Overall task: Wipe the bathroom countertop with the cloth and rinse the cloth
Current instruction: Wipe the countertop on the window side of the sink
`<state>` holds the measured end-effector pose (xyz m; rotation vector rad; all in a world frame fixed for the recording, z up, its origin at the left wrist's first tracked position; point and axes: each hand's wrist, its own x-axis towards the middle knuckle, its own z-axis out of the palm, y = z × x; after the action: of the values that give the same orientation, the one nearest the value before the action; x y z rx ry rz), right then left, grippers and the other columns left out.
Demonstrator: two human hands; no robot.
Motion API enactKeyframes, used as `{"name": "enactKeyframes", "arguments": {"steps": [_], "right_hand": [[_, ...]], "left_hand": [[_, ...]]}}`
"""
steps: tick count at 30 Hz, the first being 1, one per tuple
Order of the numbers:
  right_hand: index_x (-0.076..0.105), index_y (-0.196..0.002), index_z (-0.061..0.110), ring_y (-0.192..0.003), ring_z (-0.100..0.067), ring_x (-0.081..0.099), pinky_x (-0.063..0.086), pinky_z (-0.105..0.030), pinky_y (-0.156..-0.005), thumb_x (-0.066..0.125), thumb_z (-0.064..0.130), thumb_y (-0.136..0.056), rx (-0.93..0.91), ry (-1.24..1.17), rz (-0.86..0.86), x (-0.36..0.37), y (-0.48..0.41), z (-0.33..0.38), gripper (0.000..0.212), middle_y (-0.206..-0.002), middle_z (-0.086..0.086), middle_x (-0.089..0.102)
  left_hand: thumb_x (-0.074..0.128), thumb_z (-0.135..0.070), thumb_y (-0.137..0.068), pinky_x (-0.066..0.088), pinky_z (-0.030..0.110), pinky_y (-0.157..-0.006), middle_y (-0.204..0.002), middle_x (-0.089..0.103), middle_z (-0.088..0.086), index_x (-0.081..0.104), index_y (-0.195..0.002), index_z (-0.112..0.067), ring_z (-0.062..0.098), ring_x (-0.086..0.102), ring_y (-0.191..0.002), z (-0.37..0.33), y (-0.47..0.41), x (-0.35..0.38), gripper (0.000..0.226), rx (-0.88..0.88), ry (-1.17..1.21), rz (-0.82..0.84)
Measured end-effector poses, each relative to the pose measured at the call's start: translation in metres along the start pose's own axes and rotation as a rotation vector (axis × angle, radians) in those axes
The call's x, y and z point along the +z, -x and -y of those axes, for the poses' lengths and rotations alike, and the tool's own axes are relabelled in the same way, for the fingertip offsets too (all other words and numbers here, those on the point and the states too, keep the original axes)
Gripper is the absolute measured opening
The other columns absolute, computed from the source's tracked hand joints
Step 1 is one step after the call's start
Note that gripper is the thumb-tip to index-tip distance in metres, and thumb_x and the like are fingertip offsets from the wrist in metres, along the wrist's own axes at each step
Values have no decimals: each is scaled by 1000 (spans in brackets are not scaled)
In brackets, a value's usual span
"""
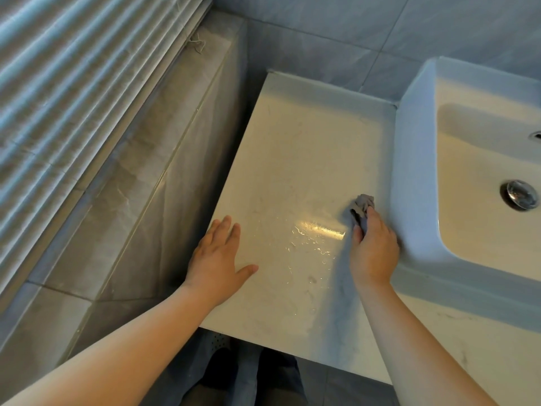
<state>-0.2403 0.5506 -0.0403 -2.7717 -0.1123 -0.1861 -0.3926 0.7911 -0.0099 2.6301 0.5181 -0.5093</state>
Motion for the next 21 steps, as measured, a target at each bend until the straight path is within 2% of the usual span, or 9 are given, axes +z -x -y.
{"name": "enactKeyframes", "arguments": {"steps": [2,5,9,13,19,21], "right_hand": [[48,-136,7,-103,-40,57,47,-44,-84,53,14,-93,52,14,-25,-2,-2,-2,44,-121,-15,63],[45,-139,6,-112,-38,55,47,-44,-90,51,13,-94,163,-39,-56,1,-2,-1,45,-127,-15,60],[42,-141,7,-114,-35,56,48,-43,-93,50,13,-95,197,-115,-65,8,2,3,47,-129,-13,60],[45,-140,8,-112,-34,56,48,-42,-92,51,13,-94,134,-178,-38,10,16,13,46,-127,-13,61],[53,-134,7,-120,-28,54,45,-41,-101,55,11,-93,-48,-303,27,10,51,44,41,-132,-9,58],[54,-133,11,-117,-22,56,45,-34,-100,56,8,-92,-50,-399,96,5,54,45,41,-129,-5,61]], "left_hand": [[42,-66,-87,7,40,-119,-158,-19,-5,-4,-152,-21,16,-16,-145,0,0,0,91,4,5,2],[42,-65,-87,7,40,-119,-158,-19,-4,-5,-151,-21,17,-16,-145,2,0,-1,91,13,-3,5],[40,-65,-88,4,39,-119,-157,-22,-3,-7,-151,-21,17,-19,-144,3,0,1,90,23,-25,4],[39,-66,-88,1,39,-118,-156,-24,-2,-10,-151,-20,18,-21,-144,1,0,1,92,21,-45,11],[39,-68,-86,-1,38,-118,-156,-26,-1,-13,-150,-19,19,-22,-143,2,0,0,95,28,-91,35],[39,-68,-86,-1,38,-118,-156,-26,-1,-12,-150,-19,19,-22,-143,1,0,-1,96,28,-92,40]]}}
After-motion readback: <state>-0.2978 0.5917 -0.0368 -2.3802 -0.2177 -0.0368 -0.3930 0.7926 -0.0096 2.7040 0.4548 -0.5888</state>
